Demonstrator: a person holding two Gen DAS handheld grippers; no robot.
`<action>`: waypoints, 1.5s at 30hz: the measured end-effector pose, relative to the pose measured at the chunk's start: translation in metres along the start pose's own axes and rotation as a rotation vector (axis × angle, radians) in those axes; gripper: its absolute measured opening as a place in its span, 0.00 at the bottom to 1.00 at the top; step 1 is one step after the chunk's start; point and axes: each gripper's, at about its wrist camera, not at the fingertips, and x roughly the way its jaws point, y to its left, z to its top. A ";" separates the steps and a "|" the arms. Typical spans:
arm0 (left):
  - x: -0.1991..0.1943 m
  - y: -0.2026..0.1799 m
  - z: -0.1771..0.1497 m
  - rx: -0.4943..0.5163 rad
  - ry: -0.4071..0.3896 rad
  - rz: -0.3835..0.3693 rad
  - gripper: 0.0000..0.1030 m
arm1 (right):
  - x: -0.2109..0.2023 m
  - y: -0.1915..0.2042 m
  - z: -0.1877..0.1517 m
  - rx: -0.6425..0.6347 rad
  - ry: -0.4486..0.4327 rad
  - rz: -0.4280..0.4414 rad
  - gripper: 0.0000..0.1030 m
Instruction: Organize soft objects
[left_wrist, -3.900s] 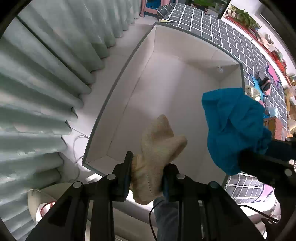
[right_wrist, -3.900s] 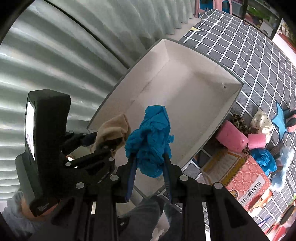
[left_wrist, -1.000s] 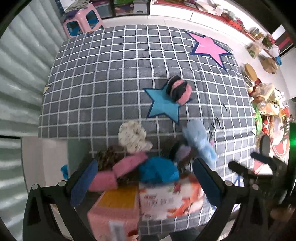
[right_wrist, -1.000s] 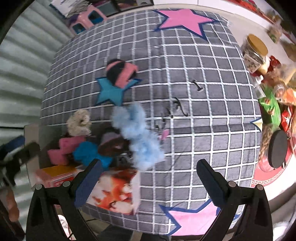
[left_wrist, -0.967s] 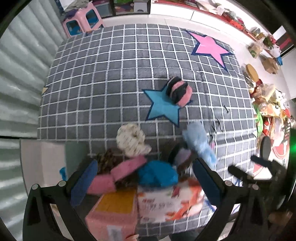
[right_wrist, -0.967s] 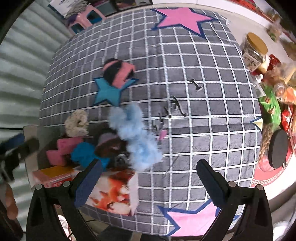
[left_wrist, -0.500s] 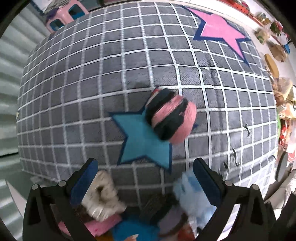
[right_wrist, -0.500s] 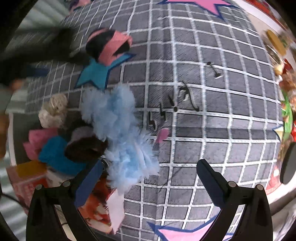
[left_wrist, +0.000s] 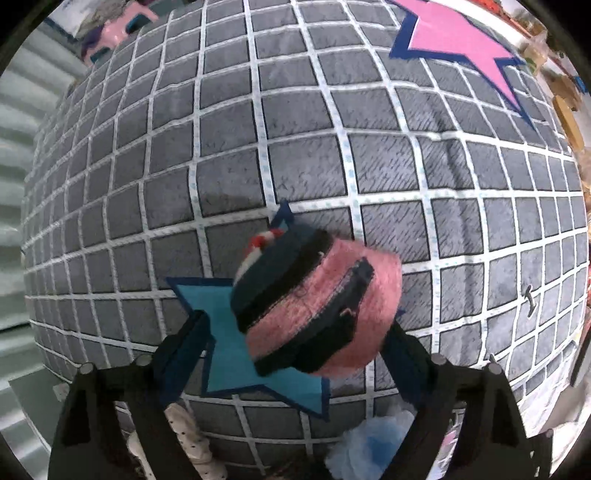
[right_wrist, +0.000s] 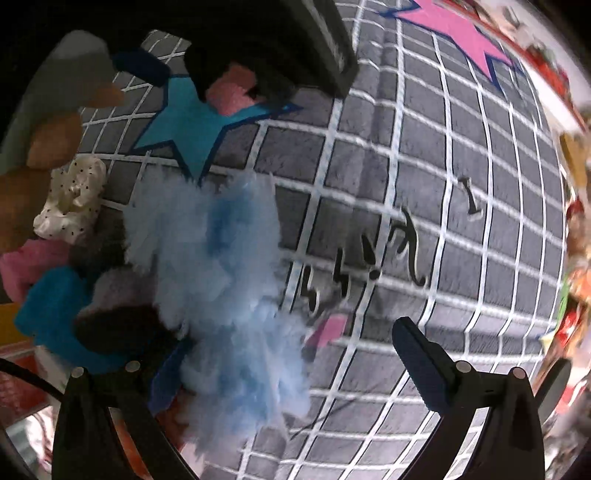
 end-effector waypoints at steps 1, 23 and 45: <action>0.002 -0.001 0.001 -0.006 0.003 -0.001 0.87 | 0.000 0.001 0.002 -0.014 -0.006 -0.007 0.99; -0.106 -0.016 0.010 0.085 -0.139 -0.022 0.26 | -0.039 -0.029 0.048 0.143 -0.021 0.182 0.34; -0.172 0.111 -0.097 -0.034 -0.242 -0.036 0.27 | -0.075 0.011 0.067 0.126 -0.065 0.167 0.67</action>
